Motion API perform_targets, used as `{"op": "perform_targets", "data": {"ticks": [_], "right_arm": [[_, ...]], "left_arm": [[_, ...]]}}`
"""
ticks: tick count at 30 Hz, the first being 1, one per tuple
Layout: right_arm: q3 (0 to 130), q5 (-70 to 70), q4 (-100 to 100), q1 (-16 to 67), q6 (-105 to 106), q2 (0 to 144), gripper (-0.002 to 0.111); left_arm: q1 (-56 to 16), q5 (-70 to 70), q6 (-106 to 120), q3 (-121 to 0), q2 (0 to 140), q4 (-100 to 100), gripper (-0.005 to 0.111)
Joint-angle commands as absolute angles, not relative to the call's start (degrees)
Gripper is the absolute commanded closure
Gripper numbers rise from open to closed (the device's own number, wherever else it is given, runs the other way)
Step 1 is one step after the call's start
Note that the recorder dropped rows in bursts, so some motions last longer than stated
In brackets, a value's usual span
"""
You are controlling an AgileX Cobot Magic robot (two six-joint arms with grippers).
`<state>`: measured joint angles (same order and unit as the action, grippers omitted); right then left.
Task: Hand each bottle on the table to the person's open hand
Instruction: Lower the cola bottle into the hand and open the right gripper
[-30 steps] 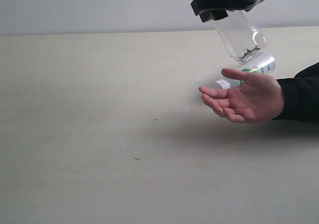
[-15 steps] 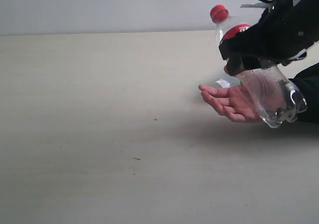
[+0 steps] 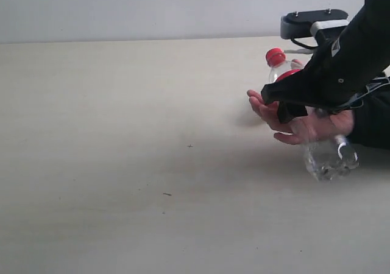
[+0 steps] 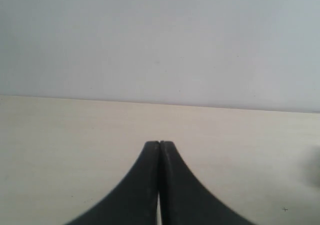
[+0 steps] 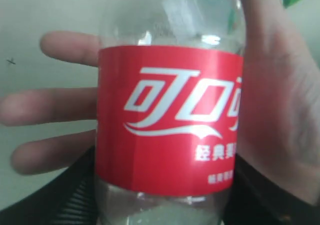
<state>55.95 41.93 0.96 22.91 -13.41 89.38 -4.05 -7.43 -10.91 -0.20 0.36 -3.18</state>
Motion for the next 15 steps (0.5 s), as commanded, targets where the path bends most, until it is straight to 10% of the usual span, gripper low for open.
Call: {"op": "perform_targets", "data": {"ticks": [1, 10, 15], "right_arm": [[55.8, 41.3, 1.7, 22.6, -13.7, 91.5, 0.108], [55.8, 41.2, 1.7, 22.6, -13.7, 91.3, 0.104], [55.8, 41.2, 1.7, 22.6, -13.7, 91.3, 0.068]], "left_arm": [[-3.9, -7.2, -10.8, 0.0, 0.0, -2.7, 0.107], [-3.9, -7.2, -10.8, 0.0, 0.0, -2.7, 0.107], [-3.9, -7.2, -10.8, 0.0, 0.0, -2.7, 0.107]]}}
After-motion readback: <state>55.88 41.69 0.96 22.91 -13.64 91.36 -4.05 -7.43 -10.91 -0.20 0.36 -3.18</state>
